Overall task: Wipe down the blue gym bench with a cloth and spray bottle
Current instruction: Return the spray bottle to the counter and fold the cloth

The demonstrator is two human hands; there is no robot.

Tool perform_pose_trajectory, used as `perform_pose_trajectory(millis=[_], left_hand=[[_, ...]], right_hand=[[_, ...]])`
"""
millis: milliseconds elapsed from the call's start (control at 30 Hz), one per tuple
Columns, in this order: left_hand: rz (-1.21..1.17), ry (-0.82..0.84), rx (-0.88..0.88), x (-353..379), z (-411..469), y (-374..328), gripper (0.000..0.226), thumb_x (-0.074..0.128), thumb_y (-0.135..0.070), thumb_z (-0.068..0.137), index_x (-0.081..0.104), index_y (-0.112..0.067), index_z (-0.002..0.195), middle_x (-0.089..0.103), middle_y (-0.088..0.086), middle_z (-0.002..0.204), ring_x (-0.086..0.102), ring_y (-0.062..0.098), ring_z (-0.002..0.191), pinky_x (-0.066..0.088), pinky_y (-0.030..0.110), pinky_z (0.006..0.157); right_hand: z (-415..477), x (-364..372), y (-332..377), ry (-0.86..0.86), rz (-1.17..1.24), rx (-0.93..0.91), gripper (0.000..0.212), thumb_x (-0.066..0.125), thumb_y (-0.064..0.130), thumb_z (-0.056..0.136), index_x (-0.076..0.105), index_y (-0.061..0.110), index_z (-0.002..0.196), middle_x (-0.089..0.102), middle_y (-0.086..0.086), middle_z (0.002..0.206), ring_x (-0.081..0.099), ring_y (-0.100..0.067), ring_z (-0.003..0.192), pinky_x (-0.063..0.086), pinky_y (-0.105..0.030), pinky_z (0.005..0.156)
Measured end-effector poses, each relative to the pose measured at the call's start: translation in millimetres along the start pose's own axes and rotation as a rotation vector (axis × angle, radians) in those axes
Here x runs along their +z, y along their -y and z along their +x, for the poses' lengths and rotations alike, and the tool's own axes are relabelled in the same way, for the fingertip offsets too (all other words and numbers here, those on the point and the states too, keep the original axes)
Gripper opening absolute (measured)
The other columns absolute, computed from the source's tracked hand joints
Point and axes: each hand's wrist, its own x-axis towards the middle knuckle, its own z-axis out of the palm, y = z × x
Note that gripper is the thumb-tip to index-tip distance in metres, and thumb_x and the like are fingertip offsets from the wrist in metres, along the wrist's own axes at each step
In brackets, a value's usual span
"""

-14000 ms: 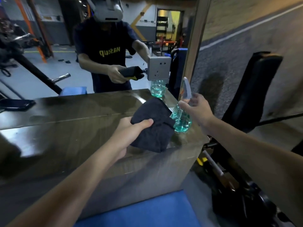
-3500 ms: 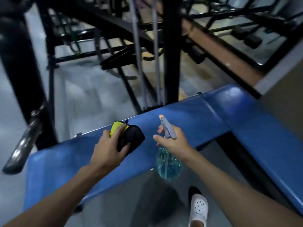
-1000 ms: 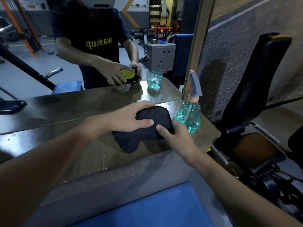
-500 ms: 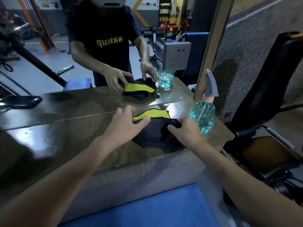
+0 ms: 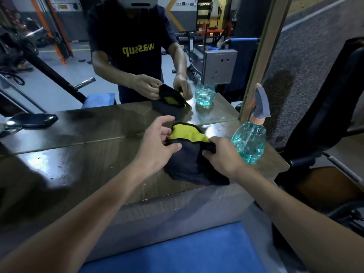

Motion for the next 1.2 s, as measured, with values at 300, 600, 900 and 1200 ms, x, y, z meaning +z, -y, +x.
perform_pose_trajectory(millis=[300,600,900,1200], left_hand=[[-0.179,-0.047,0.144,-16.4,4.3,-14.2,0.056,0.068,0.008,0.088,0.054,-0.038,0.118,0.064,0.005,0.106,0.069,0.011,0.098,0.055,0.024,0.083],[-0.042,-0.165,-0.104,-19.9,15.6,6.9,0.039,0.068,-0.001,0.09,0.059,-0.029,0.115,0.061,0.008,0.114,0.064,0.021,0.096,0.054,0.028,0.072],[0.316,-0.001,-0.275,-21.2,-7.4,22.4,0.042,0.064,-0.04,0.092,0.046,-0.033,0.129,0.055,-0.003,0.117,0.055,0.018,0.099,0.042,0.031,0.083],[-0.014,-0.071,0.002,-19.5,-11.8,20.5,0.062,0.069,-0.014,0.093,0.046,-0.022,0.15,0.051,-0.01,0.142,0.053,0.006,0.127,0.047,0.029,0.106]], right_hand=[[-12.4,-11.6,13.4,-0.049,0.763,-0.044,0.01,0.063,0.007,0.095,0.057,0.012,0.09,0.061,-0.002,0.083,0.056,-0.012,0.079,0.045,-0.028,0.074],[12.7,-8.6,21.4,0.006,0.398,0.101,0.04,0.076,0.022,0.086,0.056,0.017,0.12,0.062,0.004,0.096,0.062,-0.016,0.093,0.051,-0.028,0.079],[6.0,17.9,15.1,0.136,0.461,0.267,0.036,0.08,0.035,0.082,0.066,0.01,0.103,0.072,-0.006,0.098,0.069,-0.024,0.095,0.056,-0.047,0.09],[-0.3,3.1,29.5,-0.117,0.653,-0.011,0.038,0.074,0.021,0.09,0.052,0.013,0.12,0.061,0.007,0.097,0.059,0.007,0.079,0.052,-0.016,0.068]])
